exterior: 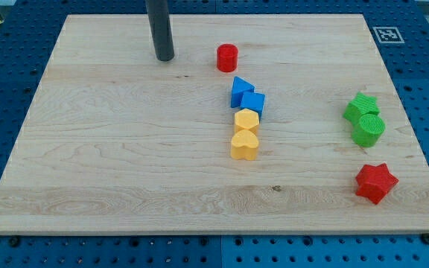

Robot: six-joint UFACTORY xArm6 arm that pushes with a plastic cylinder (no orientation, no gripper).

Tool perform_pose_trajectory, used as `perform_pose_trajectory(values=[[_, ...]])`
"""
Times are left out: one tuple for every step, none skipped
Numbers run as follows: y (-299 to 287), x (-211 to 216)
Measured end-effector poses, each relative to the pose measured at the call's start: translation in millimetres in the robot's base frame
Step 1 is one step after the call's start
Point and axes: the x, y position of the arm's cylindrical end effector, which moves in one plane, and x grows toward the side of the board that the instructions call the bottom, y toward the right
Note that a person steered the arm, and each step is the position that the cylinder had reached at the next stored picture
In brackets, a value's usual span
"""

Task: Move the red circle to the top left of the blue triangle

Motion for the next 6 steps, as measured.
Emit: perform_pose_trajectory(values=[[48.2,24.8],[94.1,47.5],[134.5,49.8],[135.0,27.2],[72.1,-2.6],[-9.0,-18.4]])
